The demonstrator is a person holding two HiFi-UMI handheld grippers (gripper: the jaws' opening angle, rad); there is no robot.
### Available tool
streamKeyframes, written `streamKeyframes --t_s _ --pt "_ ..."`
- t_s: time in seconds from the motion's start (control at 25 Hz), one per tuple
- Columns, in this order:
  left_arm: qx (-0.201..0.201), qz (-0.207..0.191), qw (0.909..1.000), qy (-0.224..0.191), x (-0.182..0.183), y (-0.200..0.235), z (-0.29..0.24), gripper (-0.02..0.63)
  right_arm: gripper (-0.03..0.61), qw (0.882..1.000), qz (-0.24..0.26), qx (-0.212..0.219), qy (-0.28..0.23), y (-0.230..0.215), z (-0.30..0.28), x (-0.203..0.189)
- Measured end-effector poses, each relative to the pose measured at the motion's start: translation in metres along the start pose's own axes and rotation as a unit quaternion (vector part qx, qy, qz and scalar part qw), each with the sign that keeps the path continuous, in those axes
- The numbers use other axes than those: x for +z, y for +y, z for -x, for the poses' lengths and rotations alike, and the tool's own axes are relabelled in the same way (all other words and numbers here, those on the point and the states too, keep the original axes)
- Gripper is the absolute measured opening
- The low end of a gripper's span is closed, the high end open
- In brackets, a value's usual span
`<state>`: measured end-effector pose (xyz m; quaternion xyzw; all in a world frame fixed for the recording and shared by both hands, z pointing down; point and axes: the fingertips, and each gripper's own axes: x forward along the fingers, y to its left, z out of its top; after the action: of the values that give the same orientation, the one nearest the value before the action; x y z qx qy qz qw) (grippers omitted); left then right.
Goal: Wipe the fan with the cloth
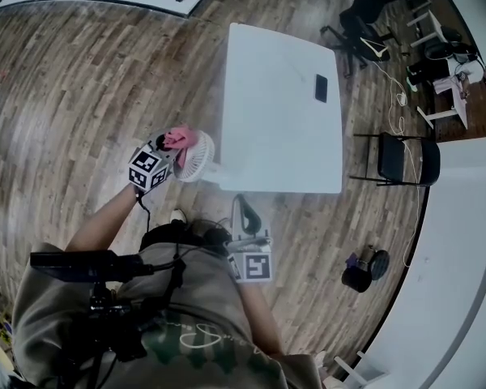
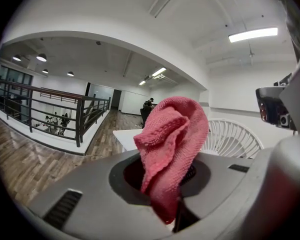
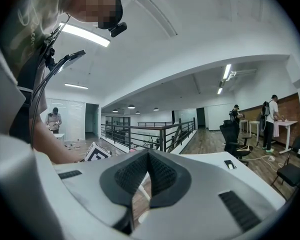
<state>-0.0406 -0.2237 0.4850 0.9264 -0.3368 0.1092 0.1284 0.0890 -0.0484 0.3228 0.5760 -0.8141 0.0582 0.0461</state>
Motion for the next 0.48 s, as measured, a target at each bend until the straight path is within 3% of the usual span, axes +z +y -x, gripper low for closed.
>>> streamKeyframes --t_s 0.2,0.48 --pt "0.005 -0.019 0.9998 0.0 -0.001 -0.004 0.003 0.1 0.026 1.0 -0.002 0.0 0.004 -0.001 0.001 0.002" --pt "0.026 0.002 0.9996 -0.003 -0.011 -0.001 0.014 0.1 0.026 1.0 0.004 0.019 0.002 0.009 -0.003 -0.001"
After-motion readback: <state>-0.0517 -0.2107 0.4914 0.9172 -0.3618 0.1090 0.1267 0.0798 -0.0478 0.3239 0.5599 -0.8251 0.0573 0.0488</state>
